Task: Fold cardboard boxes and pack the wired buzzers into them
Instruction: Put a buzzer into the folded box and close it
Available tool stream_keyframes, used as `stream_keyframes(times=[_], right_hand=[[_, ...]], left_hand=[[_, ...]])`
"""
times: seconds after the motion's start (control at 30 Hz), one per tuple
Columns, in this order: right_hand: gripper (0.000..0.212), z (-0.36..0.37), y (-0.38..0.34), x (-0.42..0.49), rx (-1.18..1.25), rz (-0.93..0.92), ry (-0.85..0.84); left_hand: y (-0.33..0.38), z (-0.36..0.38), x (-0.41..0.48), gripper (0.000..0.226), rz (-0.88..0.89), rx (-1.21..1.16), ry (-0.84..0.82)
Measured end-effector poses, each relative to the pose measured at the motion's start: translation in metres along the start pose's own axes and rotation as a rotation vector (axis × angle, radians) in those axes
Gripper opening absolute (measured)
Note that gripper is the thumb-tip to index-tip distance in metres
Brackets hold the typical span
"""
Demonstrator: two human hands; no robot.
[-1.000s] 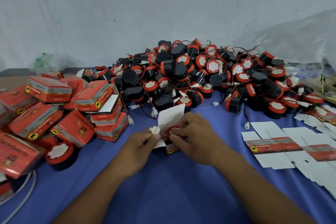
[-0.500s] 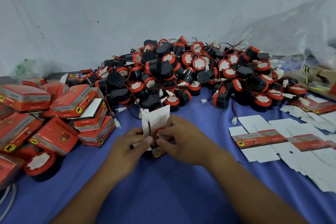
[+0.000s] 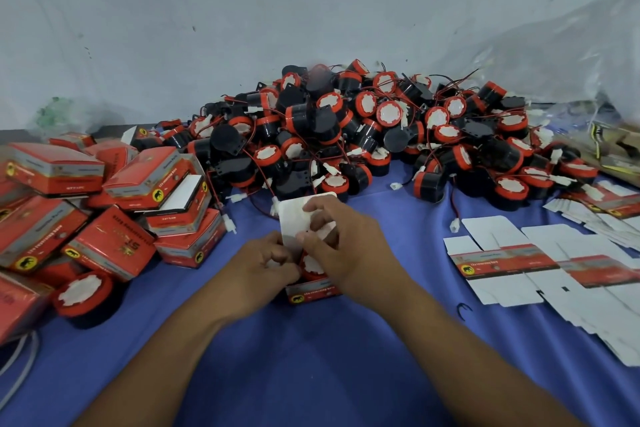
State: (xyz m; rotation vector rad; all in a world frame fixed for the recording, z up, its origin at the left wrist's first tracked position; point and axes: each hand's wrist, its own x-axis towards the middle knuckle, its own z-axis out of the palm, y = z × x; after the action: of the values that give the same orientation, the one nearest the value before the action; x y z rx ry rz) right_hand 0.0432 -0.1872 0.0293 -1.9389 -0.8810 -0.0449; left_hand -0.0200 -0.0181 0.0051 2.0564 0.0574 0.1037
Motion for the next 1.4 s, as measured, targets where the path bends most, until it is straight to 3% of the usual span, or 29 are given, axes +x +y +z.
stream_keyframes(times=[0.1, 0.27, 0.37, 0.43, 0.57, 0.7, 0.8, 0.93, 1.1, 1.2, 1.4], right_hand=[[0.013, -0.001, -0.001, 0.0, 0.018, -0.029, 0.095], [0.014, -0.001, 0.001, -0.001, 0.102, -0.039, 0.144], [0.012, 0.002, 0.005, -0.003, 0.168, -0.052, 0.078], [0.009, 0.005, 0.007, -0.004, 0.15, -0.082, -0.001], [0.007, 0.01, 0.01, -0.005, -0.089, -0.254, 0.044], [0.017, 0.009, 0.01, 0.001, -0.452, -0.218, -0.097], [0.018, 0.002, 0.012, 0.005, -0.409, -0.241, -0.202], [0.019, -0.004, 0.009, 0.001, -0.324, -0.261, -0.29], [0.026, -0.008, 0.009, -0.002, -0.546, -0.36, -0.341], [0.028, -0.003, 0.012, -0.005, -0.538, -0.325, -0.354], [0.029, 0.001, 0.019, -0.001, -0.635, -0.315, -0.318]], left_hand=[[0.0, -0.002, -0.001, 0.015, -0.07, -0.019, 0.026], [0.001, 0.015, -0.005, 0.019, -0.115, -0.022, 0.294], [-0.001, 0.018, -0.003, 0.017, -0.107, -0.116, 0.404], [-0.003, 0.016, -0.002, 0.033, -0.089, -0.161, 0.443], [-0.004, 0.012, -0.001, 0.052, -0.052, -0.264, 0.428], [-0.005, 0.012, -0.002, 0.034, -0.006, -0.146, 0.355], [-0.005, 0.015, -0.005, 0.027, 0.017, -0.166, 0.368], [-0.003, 0.014, -0.007, 0.036, 0.019, -0.198, 0.366], [-0.006, 0.014, -0.007, 0.048, 0.038, -0.234, 0.472], [-0.008, 0.016, -0.005, 0.056, 0.012, -0.344, 0.513], [-0.008, 0.016, -0.007, 0.04, 0.07, -0.303, 0.474]])
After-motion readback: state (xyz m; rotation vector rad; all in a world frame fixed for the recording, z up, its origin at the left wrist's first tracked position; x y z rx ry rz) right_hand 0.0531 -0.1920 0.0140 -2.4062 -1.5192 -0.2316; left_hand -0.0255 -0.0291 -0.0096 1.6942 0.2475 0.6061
